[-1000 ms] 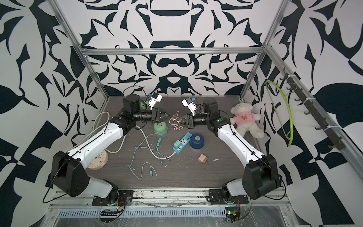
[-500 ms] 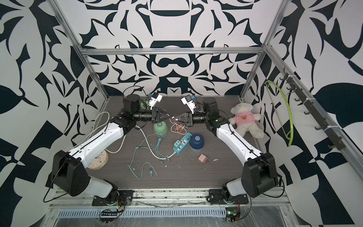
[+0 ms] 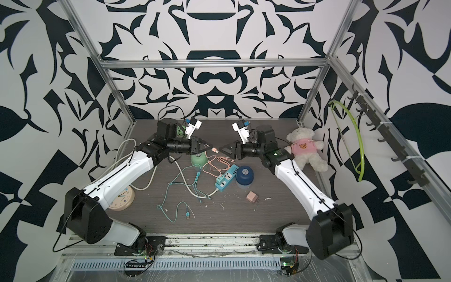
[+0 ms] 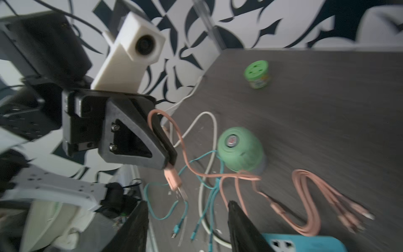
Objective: Charge the cordless meat grinders
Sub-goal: Pick up the charging cable from the center of the board, then insert the charging cable into the plug.
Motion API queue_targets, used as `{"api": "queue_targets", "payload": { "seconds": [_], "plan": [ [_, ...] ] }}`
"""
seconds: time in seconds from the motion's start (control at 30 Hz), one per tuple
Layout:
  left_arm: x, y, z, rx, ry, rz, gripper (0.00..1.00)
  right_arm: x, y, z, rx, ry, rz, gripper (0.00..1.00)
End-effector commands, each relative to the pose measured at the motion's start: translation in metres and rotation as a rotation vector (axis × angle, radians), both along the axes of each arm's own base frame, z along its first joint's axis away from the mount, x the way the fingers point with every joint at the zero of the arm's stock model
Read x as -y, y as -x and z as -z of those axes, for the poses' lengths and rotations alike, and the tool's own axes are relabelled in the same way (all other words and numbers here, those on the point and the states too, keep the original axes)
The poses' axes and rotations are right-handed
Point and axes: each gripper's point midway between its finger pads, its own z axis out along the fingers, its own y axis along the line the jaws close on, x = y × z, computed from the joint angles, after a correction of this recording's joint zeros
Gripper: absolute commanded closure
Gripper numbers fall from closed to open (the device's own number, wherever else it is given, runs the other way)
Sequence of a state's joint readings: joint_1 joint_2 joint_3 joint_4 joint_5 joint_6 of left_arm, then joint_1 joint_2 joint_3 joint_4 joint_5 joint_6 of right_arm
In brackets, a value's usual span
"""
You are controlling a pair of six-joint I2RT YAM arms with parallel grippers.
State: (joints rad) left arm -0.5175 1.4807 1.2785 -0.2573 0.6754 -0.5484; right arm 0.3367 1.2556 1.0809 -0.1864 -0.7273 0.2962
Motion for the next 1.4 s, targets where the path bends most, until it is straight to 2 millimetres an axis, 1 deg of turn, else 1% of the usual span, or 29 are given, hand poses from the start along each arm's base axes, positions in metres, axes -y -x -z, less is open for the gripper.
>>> {"api": "queue_targets", "payload": {
  "seconds": [0.0,0.13,0.23,0.37,0.47,0.57,0.6,0.67,0.73,0.8,0.9,1.1,1.27,1.37],
  "plan": [
    [-0.013,0.0,0.04,0.064,-0.228,-0.015,1.0,0.047,-0.009,0.02,0.028,0.195,0.244,0.49],
    [-0.009,0.012,0.075,0.117,-0.415,0.052,1.0,0.083,-0.002,0.036,-0.051,0.325,0.42,0.59],
    [-0.001,0.023,0.094,0.102,-0.488,0.094,1.0,0.1,0.006,0.045,-0.111,0.364,0.5,0.65],
    [0.005,0.033,0.112,0.136,-0.562,0.13,1.0,0.108,0.013,0.054,-0.156,0.365,0.545,0.7],
    [0.008,0.035,0.117,0.139,-0.579,0.134,1.0,0.109,0.016,0.06,-0.177,0.365,0.551,0.71],
    [0.008,0.032,0.12,0.127,-0.593,0.112,1.0,0.11,0.017,0.064,-0.194,0.373,0.559,0.72],
    [0.007,0.03,0.12,0.114,-0.598,0.086,1.0,0.111,0.017,0.065,-0.2,0.375,0.565,0.73],
    [0.003,0.021,0.117,0.063,-0.599,-0.024,1.0,0.108,0.017,0.065,-0.209,0.367,0.554,0.73],
    [-0.002,0.012,0.113,-0.025,-0.592,-0.16,1.0,0.106,0.017,0.066,-0.221,0.368,0.539,0.74],
    [-0.003,0.01,0.111,-0.13,-0.568,-0.259,1.0,0.106,0.017,0.067,-0.228,0.383,0.534,0.75],
    [-0.002,0.014,0.111,-0.281,-0.526,-0.375,1.0,0.109,0.017,0.068,-0.227,0.397,0.544,0.76],
    [-0.009,0.027,0.117,-0.471,-0.504,-0.605,1.0,0.109,0.021,0.071,-0.222,0.413,0.531,0.76],
    [-0.02,0.032,0.111,-0.473,-0.563,-0.789,1.0,0.111,0.023,0.071,-0.205,0.424,0.531,0.76],
    [-0.03,0.04,0.116,-0.534,-0.626,-0.909,1.0,0.113,0.024,0.07,-0.191,0.432,0.533,0.76]
  ]
}}
